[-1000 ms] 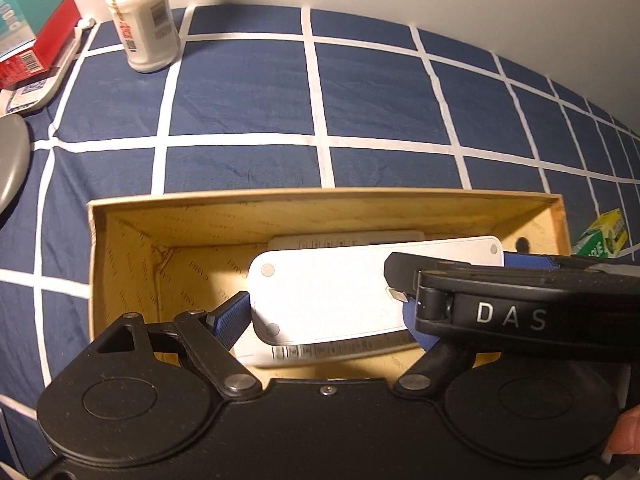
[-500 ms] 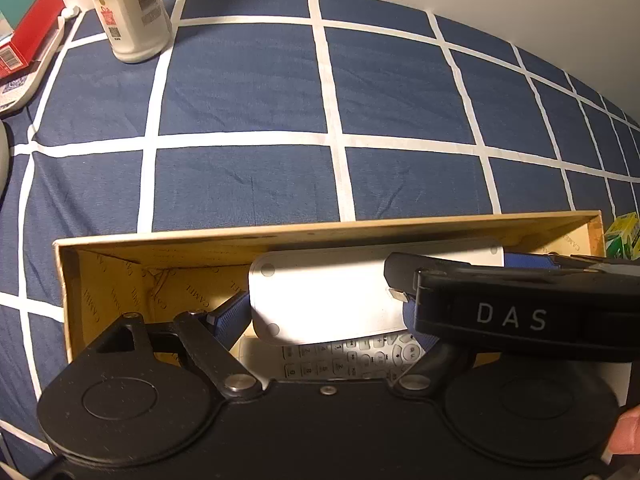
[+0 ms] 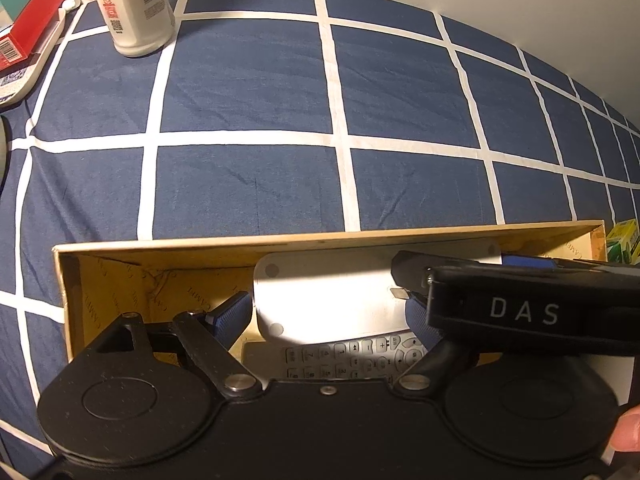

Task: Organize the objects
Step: 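Lower the adapter into the box and open the right gripper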

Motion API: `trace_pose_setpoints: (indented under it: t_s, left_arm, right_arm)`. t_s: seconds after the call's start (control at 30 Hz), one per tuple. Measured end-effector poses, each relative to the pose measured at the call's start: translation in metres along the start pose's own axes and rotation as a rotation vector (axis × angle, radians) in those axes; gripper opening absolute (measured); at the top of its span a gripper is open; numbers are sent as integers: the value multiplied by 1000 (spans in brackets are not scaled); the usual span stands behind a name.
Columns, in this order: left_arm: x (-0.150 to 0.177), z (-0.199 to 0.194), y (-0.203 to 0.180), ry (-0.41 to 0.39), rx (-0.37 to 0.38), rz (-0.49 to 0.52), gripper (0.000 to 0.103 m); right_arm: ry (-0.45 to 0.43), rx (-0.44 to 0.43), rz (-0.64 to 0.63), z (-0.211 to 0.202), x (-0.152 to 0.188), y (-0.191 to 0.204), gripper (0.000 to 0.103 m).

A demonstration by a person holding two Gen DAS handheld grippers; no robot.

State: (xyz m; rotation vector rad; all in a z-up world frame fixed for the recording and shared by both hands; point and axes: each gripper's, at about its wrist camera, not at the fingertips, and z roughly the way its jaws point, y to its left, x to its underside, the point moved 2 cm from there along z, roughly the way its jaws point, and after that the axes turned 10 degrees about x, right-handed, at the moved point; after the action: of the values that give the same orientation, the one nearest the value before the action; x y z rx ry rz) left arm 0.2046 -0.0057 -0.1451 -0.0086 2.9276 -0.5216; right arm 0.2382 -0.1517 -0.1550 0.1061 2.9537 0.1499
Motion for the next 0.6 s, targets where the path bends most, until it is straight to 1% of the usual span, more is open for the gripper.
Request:
trace_pose_setpoints:
  t_s: [0.3,0.37,0.6]
  left_arm:
    - [14,-20,-4,-24,-12,-19,84]
    - [19,-26,-7,-34,-15,-19,86]
    - [39,-47,-19,-63,-22,-15,87]
  right_arm:
    - [-25,-7,-10,-19,9,-3,89]
    - [-36,-10,-13,-25,12,-4,89]
    - [-81,-13,-21,-54,27,-10,91]
